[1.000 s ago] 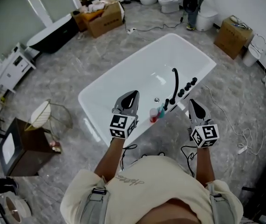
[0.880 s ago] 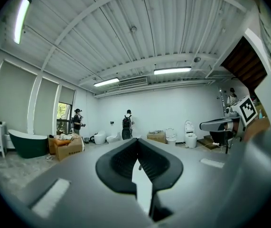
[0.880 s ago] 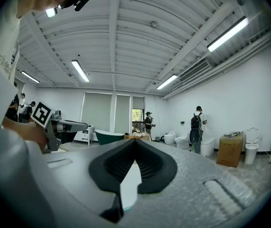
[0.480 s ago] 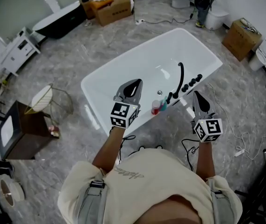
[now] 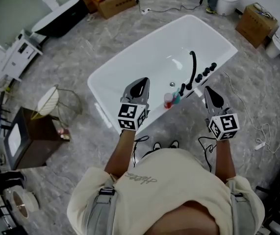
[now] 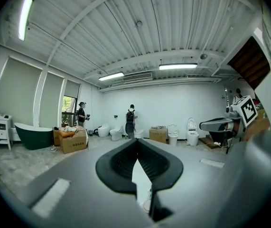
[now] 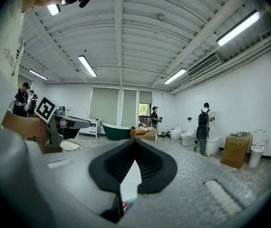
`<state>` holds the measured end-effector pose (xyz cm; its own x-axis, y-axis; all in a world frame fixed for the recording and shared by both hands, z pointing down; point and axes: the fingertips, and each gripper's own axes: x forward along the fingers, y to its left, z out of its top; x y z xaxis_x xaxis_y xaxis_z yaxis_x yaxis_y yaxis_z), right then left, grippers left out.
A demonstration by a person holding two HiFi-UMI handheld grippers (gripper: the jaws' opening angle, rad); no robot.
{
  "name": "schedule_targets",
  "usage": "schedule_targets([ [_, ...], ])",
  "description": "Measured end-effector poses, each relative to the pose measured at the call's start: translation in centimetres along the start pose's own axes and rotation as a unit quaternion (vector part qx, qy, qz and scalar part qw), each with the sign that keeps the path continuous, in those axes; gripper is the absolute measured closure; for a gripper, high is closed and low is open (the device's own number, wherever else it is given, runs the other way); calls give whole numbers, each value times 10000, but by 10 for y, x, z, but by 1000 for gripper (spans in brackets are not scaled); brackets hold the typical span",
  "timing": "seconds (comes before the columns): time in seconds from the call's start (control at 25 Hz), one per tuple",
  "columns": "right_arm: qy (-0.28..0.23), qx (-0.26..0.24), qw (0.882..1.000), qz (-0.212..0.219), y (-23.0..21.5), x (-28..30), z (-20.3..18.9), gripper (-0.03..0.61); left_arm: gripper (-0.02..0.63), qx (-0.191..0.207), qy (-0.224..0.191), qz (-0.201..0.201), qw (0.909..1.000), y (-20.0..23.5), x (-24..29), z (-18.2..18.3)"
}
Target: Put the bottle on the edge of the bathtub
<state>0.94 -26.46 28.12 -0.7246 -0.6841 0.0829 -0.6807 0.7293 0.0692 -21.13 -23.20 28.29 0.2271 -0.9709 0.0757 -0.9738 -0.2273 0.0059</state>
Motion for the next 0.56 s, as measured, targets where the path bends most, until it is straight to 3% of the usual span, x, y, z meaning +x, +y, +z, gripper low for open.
schedule_targets([
  [0.56,-95,-197,9998,15,7,-4,6,577,600,117,188,-35,9997,-12,-6,-3],
])
